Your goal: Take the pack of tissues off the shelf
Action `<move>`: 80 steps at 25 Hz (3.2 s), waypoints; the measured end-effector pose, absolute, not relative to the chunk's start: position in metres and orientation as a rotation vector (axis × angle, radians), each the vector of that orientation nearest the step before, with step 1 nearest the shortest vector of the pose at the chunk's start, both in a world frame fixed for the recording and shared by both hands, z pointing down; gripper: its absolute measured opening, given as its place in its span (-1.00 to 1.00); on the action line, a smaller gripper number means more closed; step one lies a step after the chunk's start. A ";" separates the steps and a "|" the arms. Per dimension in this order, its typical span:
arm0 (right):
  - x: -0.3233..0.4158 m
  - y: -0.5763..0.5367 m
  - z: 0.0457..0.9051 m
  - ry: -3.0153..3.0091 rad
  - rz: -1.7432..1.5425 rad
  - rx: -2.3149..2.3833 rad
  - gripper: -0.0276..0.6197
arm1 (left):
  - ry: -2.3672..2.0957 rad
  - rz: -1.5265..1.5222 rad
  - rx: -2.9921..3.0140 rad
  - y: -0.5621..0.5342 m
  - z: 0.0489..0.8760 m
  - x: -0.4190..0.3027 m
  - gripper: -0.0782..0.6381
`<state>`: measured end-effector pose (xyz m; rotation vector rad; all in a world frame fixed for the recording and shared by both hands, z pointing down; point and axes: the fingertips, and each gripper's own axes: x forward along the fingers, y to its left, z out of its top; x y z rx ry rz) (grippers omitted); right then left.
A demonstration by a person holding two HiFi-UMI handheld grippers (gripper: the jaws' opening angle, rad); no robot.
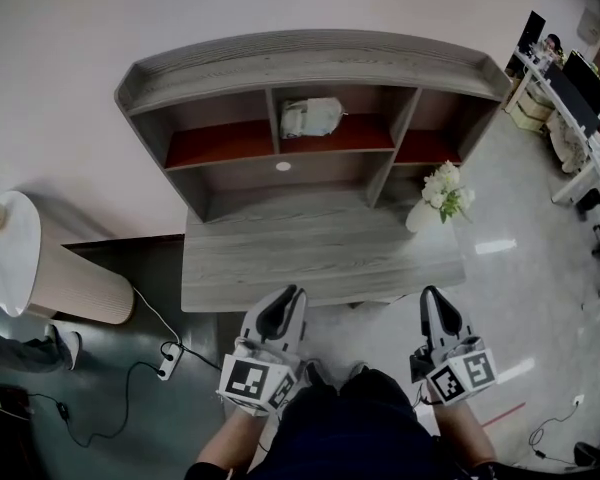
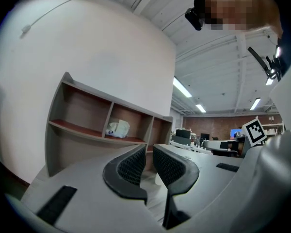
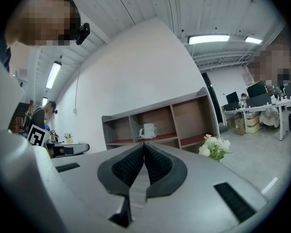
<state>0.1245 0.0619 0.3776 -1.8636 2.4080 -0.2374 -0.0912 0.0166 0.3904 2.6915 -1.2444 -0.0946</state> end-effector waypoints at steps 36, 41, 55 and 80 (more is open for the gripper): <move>0.145 -0.175 0.368 2.742 -0.282 -1.265 -0.88 | -1.715 -0.013 2.511 -0.119 0.367 -0.039 -0.62; 0.135 -0.196 0.366 2.777 -0.198 -1.326 -0.88 | -1.743 0.049 2.523 -0.135 0.371 -0.056 -0.62; 0.078 -0.278 0.344 3.000 0.317 -1.480 -0.48 | -1.649 0.022 2.564 -0.173 0.372 -0.112 -0.62; 0.030 -0.409 0.381 3.298 0.069 -1.392 -0.13 | -1.732 -0.027 2.372 -0.164 0.403 -0.184 -0.62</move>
